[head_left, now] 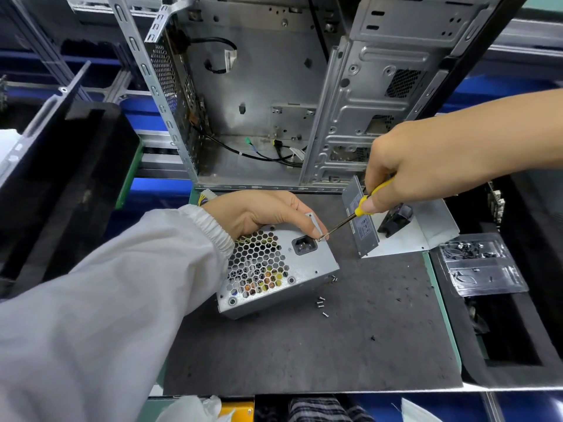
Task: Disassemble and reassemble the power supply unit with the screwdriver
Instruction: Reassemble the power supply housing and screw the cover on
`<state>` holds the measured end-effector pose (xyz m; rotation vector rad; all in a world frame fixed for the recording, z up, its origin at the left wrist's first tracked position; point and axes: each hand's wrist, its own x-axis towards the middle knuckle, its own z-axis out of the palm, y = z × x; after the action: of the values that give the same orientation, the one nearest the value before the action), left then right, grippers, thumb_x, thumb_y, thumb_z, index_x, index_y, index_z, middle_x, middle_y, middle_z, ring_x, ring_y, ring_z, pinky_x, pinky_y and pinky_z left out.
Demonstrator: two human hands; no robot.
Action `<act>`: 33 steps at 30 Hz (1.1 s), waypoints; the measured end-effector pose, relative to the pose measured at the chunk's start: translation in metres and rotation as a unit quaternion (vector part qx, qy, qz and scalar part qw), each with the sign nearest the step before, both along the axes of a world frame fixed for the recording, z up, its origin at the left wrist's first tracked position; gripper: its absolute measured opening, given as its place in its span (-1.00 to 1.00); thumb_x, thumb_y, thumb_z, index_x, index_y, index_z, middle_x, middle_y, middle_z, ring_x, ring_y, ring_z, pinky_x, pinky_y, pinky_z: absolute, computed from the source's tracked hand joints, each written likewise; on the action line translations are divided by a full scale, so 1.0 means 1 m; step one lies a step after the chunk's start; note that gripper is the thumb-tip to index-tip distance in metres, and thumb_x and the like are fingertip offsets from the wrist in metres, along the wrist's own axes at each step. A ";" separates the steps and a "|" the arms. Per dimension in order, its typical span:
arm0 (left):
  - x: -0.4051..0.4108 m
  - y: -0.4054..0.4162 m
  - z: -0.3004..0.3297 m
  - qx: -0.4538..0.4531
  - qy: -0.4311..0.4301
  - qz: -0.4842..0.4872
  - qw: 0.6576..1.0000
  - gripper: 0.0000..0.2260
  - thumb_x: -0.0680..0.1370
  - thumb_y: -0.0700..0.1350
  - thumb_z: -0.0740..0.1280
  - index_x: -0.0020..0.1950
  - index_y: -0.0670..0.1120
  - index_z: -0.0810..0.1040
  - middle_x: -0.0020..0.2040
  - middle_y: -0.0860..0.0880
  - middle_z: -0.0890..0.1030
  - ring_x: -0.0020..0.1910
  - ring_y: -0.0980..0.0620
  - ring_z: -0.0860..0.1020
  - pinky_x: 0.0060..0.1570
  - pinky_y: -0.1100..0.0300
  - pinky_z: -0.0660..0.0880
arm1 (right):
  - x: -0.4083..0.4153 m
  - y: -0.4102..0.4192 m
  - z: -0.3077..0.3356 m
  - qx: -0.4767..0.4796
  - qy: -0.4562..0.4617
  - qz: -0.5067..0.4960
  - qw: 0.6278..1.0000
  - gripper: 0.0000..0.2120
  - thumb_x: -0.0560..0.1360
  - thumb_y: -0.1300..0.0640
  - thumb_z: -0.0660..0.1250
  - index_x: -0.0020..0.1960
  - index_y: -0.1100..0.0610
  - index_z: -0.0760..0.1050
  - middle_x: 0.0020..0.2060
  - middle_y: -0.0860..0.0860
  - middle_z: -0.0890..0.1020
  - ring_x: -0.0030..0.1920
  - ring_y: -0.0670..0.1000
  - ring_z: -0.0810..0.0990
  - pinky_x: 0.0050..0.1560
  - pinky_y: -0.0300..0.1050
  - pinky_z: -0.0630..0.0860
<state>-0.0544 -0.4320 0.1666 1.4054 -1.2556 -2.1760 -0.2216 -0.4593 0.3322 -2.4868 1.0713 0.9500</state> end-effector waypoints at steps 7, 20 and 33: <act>0.001 0.000 0.000 0.010 0.006 -0.001 1.000 -0.87 0.52 -0.29 0.36 -0.06 -0.15 0.71 -0.17 -0.15 0.70 -0.27 0.00 0.67 -0.28 0.23 0.61 | 0.003 0.012 0.001 -0.104 0.034 0.174 0.979 -0.60 0.51 -0.18 0.21 -0.32 0.10 0.46 -0.50 -0.04 0.46 -0.42 -0.03 0.43 -0.33 -0.12 0.44; -0.004 -0.002 -0.001 0.005 -0.001 0.004 1.000 -0.82 0.33 -0.12 0.47 -0.12 -0.15 0.72 -0.21 -0.16 0.68 -0.32 -0.03 0.64 -0.24 0.19 0.60 | 0.005 0.012 -0.009 -0.247 0.117 0.382 0.883 -0.66 0.62 -0.03 -0.05 -0.22 0.09 0.30 -0.33 -0.04 0.36 -0.42 -0.03 0.27 -0.47 -0.18 0.19; -0.005 -0.003 -0.002 -0.015 -0.015 0.007 1.000 -0.86 0.38 -0.14 0.48 -0.10 -0.14 0.71 -0.17 -0.18 0.67 -0.27 -0.07 0.62 -0.20 0.18 0.57 | 0.012 0.032 0.007 -0.311 0.116 0.447 0.830 -0.87 0.46 0.27 0.12 -0.22 0.12 0.21 -0.35 0.03 0.22 -0.45 0.03 0.26 -0.51 -0.17 0.15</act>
<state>-0.0593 -0.4349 0.1643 1.4350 -1.2803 -2.1257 -0.2101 -0.4275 0.3393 -3.6135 0.1675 1.3007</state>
